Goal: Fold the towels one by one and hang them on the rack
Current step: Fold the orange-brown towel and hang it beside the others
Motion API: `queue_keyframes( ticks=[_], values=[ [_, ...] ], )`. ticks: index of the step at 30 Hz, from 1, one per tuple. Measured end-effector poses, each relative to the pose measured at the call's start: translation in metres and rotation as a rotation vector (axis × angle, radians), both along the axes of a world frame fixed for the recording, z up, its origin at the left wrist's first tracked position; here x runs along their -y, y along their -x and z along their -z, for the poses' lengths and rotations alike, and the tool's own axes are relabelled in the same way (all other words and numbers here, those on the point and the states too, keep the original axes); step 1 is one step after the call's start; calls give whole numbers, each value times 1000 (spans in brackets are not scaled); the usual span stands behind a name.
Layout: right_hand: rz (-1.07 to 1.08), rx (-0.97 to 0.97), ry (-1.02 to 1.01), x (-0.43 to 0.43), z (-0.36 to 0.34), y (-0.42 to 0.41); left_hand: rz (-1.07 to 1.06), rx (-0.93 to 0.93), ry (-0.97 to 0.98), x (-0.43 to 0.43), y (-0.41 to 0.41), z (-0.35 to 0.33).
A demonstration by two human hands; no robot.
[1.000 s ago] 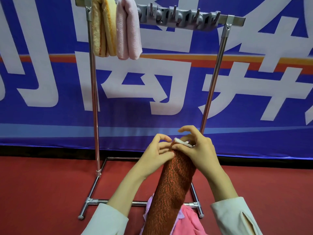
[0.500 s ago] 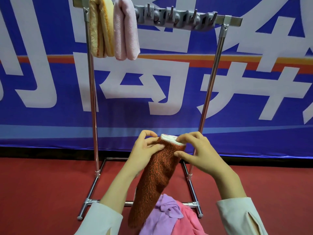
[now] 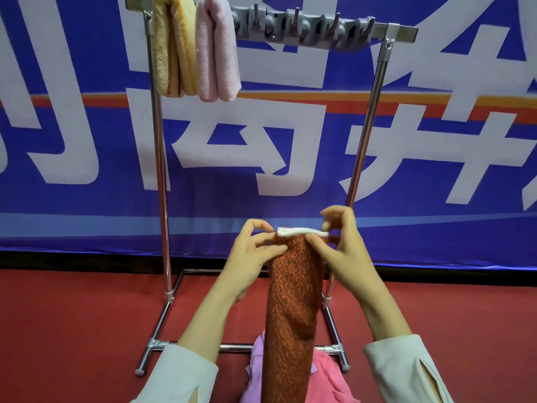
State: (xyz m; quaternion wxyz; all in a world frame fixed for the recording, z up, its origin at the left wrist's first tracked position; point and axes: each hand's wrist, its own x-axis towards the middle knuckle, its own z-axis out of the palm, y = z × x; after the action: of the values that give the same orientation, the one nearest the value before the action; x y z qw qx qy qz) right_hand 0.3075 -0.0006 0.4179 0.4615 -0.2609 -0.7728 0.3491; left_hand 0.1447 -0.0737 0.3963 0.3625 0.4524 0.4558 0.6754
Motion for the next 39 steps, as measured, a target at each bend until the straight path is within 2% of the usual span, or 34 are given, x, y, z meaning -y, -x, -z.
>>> queue_keyframes(
  ticks=[2, 5, 9, 13, 15, 17, 19, 23, 29, 31, 35, 39],
  values=[
    [-49, -41, 154, 1, -3, -4, -19, 37, -43, 1, -3, -4],
    [-193, 48, 344, 3, 0, -4, -61, 49, -97, 2, -6, -10],
    [-228, 0, 344, 5, 4, 4, -149, -34, -152, 3, -5, -13],
    [-233, -4, 347, 7, 1, 8, -169, -19, -165, 2, -5, -13],
    [-228, -10, 348, 8, 0, 8, -111, 13, -142, 1, -4, -10],
    [-243, -37, 358, 9, -1, 6, -29, -33, -73, 1, -2, -3],
    [-267, -77, 359, 9, -3, 4, 85, -92, 32, 3, 0, 3],
    [-296, -194, 408, 9, -6, 1, 334, -89, 159, 6, -6, 10],
    [-295, -285, 479, 6, -8, -1, 442, -168, 243, 0, -9, 20],
    [-276, -308, 491, 5, -9, 0, 379, -199, 286, -4, -13, 24],
    [-163, -358, 491, 1, -8, 3, 67, -266, 251, -17, -12, 37],
    [-81, -414, 490, -2, -9, 3, 6, -261, 140, -19, -13, 40]
  ],
)
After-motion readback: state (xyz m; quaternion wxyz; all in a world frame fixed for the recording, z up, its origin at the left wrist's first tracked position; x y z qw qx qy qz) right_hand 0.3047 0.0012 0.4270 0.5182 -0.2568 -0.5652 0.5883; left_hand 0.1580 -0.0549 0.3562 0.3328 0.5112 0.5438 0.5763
